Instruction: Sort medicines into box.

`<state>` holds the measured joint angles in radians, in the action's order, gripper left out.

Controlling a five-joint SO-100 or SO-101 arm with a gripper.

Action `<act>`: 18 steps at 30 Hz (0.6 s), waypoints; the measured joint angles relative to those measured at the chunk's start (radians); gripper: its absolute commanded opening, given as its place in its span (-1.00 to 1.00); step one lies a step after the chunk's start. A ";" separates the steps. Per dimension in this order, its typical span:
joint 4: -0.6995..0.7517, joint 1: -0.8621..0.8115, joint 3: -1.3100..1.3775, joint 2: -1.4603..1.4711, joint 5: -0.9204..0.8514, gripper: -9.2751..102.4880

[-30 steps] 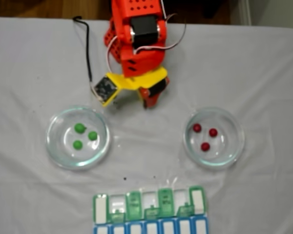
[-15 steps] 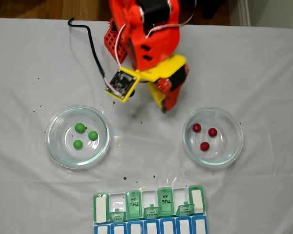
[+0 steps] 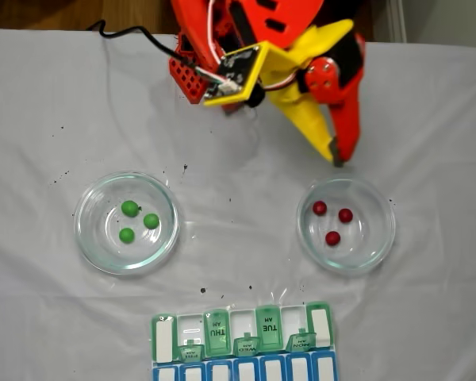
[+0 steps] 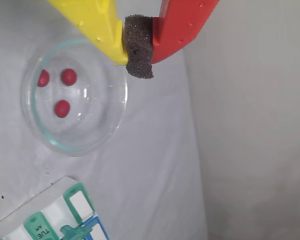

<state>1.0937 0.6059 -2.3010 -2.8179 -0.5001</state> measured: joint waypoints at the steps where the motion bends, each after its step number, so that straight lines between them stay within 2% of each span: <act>1: 0.000 0.018 0.029 0.044 0.005 -0.84; 9: -0.044 0.097 0.087 0.229 -0.002 -0.84; 18: -0.110 0.132 0.092 0.278 0.023 -0.84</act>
<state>0.9833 0.7378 -2.2089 -2.5403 -0.4771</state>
